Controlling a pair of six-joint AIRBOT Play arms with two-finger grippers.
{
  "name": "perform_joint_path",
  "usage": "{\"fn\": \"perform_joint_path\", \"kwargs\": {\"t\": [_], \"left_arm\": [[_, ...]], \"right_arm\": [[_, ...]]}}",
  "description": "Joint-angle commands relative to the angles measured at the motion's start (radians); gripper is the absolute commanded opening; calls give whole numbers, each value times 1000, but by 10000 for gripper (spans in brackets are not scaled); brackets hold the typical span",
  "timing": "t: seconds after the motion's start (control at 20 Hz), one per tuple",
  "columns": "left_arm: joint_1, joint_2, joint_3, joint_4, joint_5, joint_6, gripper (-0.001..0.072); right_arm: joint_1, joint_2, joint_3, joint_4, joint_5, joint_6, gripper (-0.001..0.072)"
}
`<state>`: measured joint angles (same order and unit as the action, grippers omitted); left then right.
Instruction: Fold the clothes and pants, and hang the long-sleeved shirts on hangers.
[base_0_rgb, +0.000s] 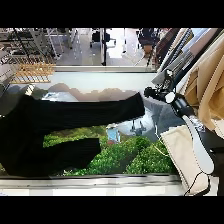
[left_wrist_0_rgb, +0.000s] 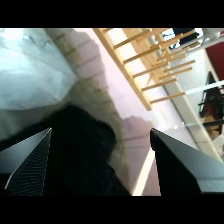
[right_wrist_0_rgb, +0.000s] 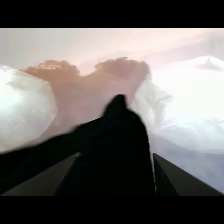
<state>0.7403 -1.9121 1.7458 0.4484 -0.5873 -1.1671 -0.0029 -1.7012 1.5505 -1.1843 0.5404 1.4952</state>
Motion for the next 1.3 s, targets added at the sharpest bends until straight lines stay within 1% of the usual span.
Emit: {"fn": "perform_joint_path", "kwargs": {"t": [0.0,0.05,0.1,0.15,0.2,0.25,0.3,0.35,0.45,0.55,0.6,0.65,0.8,0.95,1.05,1.1,1.15,1.2,1.25], "left_arm": [[73,25,0,169,-200,66,697],[110,47,0,294,-311,8,689],[146,67,0,450,-426,-84,690],[172,78,0,594,-528,-172,689],[196,79,-1,719,-622,-250,689],[213,73,-2,789,-698,-269,689],[224,63,-2,809,-748,-264,689],[230,50,-2,808,-780,-248,690],[225,18,-3,808,-808,-231,690],[206,-8,-3,807,-805,-225,690],[195,-19,-3,805,-797,-212,690],[185,-28,-3,804,-785,-212,690],[167,-47,-3,777,-758,-212,690],[164,-63,-3,713,-759,-212,689],[165,-64,-3,664,-760,-212,680],[166,-64,-3,634,-764,-212,625],[166,-63,-2,613,-772,-212,578],[166,-63,-1,607,-781,-212,577],[166,-60,-1,605,-786,-212,578]], "right_arm": [[-10,-26,98,44,361,-139,552],[-8,-13,98,111,540,-258,552],[1,-7,94,211,718,-340,552],[20,-7,80,330,901,-381,543],[52,-7,53,415,1030,-384,535],[101,-6,14,468,1107,-383,520],[163,-6,-30,481,1115,-383,520],[227,-7,-72,473,1072,-381,520],[367,-10,-155,470,913,-358,524],[498,-18,-213,463,748,-269,524],[557,-26,-230,446,694,-226,524],[607,-38,-232,428,669,-190,524],[710,-74,-225,432,558,-137,524],[740,-129,-183,432,541,-72,511],[742,-158,-141,440,536,-63,407],[742,-159,-121,433,539,-64,131],[727,-151,-83,373,585,-64,36],[701,-130,-25,230,688,-57,35],[668,-99,42,16,818,-16,35]]}}
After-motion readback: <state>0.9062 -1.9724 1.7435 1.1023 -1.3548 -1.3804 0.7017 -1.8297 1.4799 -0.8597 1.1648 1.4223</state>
